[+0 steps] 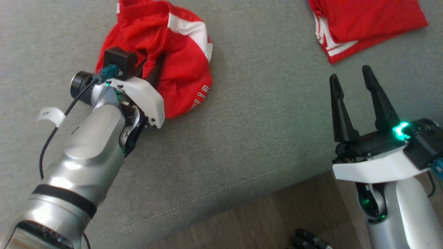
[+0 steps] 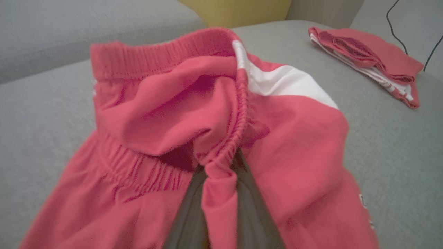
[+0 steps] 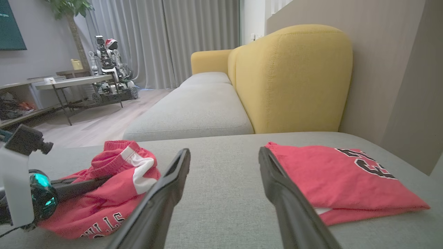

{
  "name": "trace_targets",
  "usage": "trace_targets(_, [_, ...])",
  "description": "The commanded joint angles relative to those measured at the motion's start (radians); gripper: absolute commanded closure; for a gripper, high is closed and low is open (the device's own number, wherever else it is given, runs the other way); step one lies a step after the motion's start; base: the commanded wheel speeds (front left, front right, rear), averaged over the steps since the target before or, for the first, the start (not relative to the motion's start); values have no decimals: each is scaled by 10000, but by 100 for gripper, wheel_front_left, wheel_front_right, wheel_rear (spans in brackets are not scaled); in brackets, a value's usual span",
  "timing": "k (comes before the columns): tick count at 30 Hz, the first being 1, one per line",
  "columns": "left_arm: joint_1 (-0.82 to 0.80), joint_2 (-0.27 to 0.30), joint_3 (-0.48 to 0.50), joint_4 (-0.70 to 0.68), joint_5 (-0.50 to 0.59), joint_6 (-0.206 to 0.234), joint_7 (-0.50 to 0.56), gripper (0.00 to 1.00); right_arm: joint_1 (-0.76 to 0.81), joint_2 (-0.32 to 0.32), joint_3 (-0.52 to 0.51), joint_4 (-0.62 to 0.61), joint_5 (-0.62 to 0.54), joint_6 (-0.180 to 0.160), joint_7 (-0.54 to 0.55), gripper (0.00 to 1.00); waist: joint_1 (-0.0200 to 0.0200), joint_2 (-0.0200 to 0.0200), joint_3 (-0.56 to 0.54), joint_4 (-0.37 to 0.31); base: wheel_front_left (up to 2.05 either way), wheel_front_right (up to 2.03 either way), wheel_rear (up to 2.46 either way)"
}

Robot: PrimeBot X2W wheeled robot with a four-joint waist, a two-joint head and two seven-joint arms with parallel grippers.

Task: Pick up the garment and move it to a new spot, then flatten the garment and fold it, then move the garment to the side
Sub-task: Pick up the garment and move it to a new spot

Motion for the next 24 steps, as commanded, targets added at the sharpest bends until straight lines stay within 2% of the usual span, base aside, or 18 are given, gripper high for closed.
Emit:
trace_targets(1, [-340, 142, 240, -77, 82, -10, -55, 82, -300, 52, 186, -401, 81, -4, -9, 0, 0, 0, 245, -250, 0, 0, 0])
trace_targets(2, [-321, 79, 221, 56, 88, 9, -105, 0, -305, 52, 165, -397, 68, -4, -9, 0, 0, 0, 217, -239, 0, 0, 0])
trace_targets(7, [-51, -351, 255, 182, 135, 265, -507, 0, -205, 52, 140, -297, -153, -4, -9, 0, 0, 0, -371, 166, 0, 0, 0])
trace_targets(12, [857, -645, 805, -903, 188, 873, -668, 0, 92, 52, 247, -47, -337, -4, -9, 0, 0, 0, -1371, 977, 0, 0, 0])
trace_targets(13, [857, -645, 805, -903, 188, 873, -668, 0, 92, 52, 247, -47, -337, -4, -9, 0, 0, 0, -1371, 977, 0, 0, 0])
trace_targets(24, [4841, -409, 3052, -5709, 1610, 2563, -676, 0, 1125, 52, 244, 712, -553, -4, -9, 0, 0, 0, -3346, 2900, 0, 0, 0])
